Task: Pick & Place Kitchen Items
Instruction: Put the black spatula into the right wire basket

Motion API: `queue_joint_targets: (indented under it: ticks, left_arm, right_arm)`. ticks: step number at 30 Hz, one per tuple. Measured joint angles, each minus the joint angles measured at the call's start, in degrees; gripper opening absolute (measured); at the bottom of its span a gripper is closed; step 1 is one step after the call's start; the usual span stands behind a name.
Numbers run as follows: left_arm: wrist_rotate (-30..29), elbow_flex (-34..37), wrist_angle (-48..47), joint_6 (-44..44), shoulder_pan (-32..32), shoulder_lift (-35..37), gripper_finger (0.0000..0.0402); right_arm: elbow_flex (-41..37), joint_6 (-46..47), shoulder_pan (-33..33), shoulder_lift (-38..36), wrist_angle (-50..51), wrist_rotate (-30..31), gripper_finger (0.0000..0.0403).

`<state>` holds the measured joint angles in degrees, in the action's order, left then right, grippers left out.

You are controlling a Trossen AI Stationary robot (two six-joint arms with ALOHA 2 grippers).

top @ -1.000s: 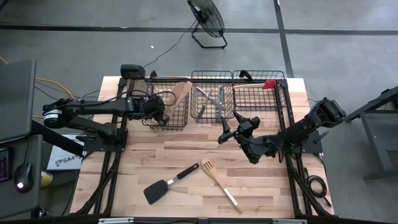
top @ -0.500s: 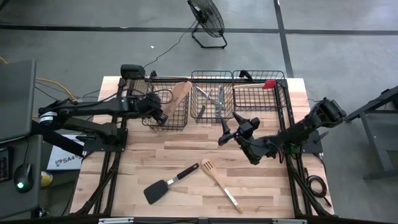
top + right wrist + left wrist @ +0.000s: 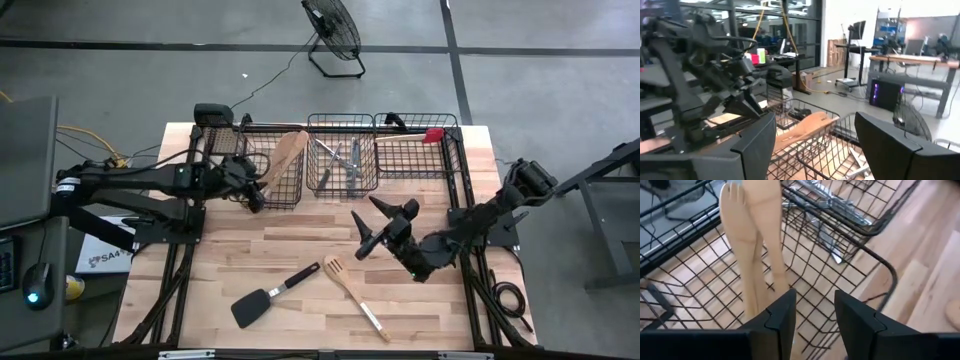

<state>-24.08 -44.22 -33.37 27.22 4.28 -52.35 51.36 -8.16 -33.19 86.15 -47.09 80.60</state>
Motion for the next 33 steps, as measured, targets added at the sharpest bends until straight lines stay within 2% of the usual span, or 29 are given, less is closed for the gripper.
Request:
queue_joint_targets:
  ticks: [7, 13, 16, 22, 26, 28, 30, 33]
  left_arm:
    - [-3.54, 0.02, 1.57, -0.81, -5.43, 1.35, 0.0132]
    - [-3.48, -0.87, 2.71, -1.95, -10.29, 1.66, 0.0132]
    - [-3.50, -2.94, 2.41, -2.50, -13.47, 1.65, 0.0132]
    - [-3.96, -7.47, 2.52, -2.99, -19.38, 1.63, 0.0132]
    - [-4.08, -9.53, 2.36, -2.72, -22.80, 1.60, 0.0132]
    - [-4.15, -10.21, 2.33, -1.84, -24.42, 1.60, 0.0132]
    - [-4.15, -10.73, 1.94, -0.85, -25.99, 1.58, 0.0132]
    - [-4.16, -10.93, 1.84, 1.25, -28.11, 1.52, 0.0132]
  right_arm:
    - [8.17, -2.21, -5.11, 0.00, 8.65, 2.64, 0.0261]
    - [9.16, -0.21, -8.75, 0.00, 8.80, 3.21, 0.0261]
    - [9.13, 2.95, -9.91, 0.00, 10.07, 1.01, 0.0261]
    - [9.13, 16.93, -9.68, 0.00, 20.47, -16.80, 0.0261]
    - [9.13, 31.30, -7.06, 0.02, 33.22, -34.14, 0.0261]
    - [9.13, 37.15, -5.75, 0.02, 37.82, -40.72, 0.0261]
    - [9.13, 42.23, -4.65, 0.02, 42.89, -44.29, 0.0261]
    - [9.13, 48.10, -3.69, 0.02, 49.34, -44.78, 0.0261]
